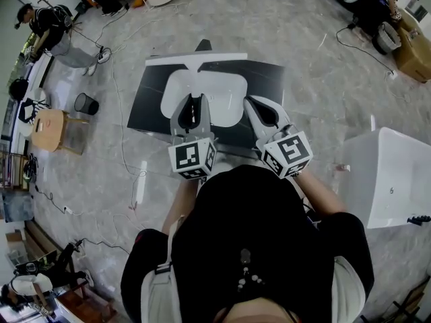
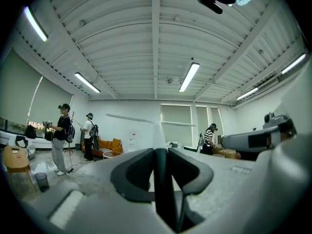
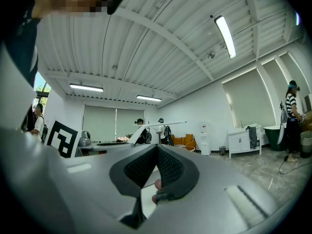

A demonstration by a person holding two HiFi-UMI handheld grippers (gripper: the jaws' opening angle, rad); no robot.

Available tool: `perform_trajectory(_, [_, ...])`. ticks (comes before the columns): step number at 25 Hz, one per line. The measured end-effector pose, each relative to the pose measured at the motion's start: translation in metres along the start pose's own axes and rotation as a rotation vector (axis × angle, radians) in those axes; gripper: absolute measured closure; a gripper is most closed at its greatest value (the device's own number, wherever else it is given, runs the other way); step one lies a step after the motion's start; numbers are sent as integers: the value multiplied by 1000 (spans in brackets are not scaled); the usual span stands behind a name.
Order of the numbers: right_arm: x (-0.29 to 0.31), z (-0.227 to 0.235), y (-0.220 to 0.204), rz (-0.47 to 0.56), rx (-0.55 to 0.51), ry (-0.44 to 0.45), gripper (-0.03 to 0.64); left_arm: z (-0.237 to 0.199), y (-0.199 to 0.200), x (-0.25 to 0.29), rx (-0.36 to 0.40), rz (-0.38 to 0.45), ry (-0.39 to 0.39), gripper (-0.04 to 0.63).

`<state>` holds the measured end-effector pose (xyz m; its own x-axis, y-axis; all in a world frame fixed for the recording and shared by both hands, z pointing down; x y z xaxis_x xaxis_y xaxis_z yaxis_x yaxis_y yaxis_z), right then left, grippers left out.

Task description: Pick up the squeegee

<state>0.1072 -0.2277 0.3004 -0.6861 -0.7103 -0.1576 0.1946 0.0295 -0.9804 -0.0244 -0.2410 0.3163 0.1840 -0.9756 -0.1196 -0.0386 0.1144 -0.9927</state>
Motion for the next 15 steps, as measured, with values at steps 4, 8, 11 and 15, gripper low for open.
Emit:
perform_trajectory(4, [1, 0, -2, -11, 11, 1, 615, 0, 0, 0, -1, -3, -5, 488])
perform_trajectory(8, [-1, -1, -3, -16, 7, 5, 615, 3, 0, -4, 3, -2, -7, 488])
perform_trajectory(11, [-2, -5, -9, -24, 6, 11, 615, 4, -3, -8, 4, -1, -10, 488])
perform_trajectory(15, [-2, -10, -13, -32, 6, 21, 615, 4, -9, -12, -2, -8, -9, 488])
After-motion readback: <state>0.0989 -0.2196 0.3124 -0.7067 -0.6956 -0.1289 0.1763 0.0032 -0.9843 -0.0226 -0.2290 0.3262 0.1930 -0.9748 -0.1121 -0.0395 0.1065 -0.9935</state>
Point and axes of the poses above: the fingertips, and each gripper's own axes: x forward along the fingers, z to its right, y out of its top, the point moved 1 cm from there along -x, backward along the fingers, and after that the axes turned 7 degrees about z, right-handed, at the moved point
